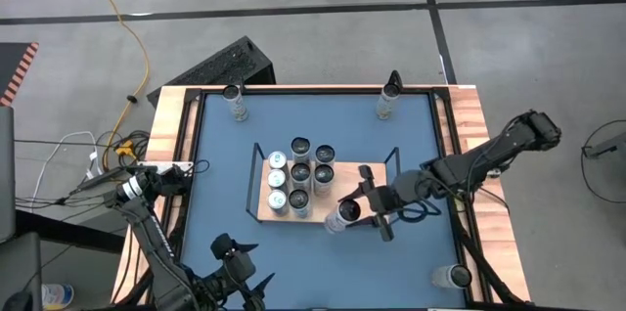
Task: Place canned beverage on shelf
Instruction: Put the pink soda can on the shelf aligned with the other pink soda cans
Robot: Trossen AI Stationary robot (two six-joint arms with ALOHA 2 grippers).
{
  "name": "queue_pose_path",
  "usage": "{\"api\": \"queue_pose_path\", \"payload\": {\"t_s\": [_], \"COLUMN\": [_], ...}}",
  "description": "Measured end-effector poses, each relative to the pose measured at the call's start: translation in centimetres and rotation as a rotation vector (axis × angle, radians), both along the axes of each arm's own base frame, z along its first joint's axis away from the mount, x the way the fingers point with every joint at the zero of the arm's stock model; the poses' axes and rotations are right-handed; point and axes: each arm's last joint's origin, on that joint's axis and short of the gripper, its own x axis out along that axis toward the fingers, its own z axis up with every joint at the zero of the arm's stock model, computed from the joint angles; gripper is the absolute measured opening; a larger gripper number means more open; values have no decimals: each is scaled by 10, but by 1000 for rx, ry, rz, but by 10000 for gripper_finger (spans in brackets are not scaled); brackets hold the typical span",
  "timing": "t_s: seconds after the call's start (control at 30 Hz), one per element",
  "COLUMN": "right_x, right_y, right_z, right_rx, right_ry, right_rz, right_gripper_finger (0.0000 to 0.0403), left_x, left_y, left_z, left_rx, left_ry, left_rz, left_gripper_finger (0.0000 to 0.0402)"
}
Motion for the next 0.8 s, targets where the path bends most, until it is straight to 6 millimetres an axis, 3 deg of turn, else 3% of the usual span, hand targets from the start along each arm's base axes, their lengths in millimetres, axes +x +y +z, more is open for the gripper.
{"api": "queue_pose_path", "payload": {"t_s": [0.53, 0.8], "right_x": [26, 30], "right_y": [-12, -17], "right_z": [-39, -43], "right_rx": [-57, -51], "right_ry": [171, 187], "right_rz": [-70, -102], "right_gripper_finger": [219, 226], "left_x": [1, 1], "left_y": [-1, -1], "left_z": [0, 0], "left_rx": [-20, -20], "left_ry": [-3, -4], "left_rz": [1, 2], "left_gripper_finger": [361, 361]}}
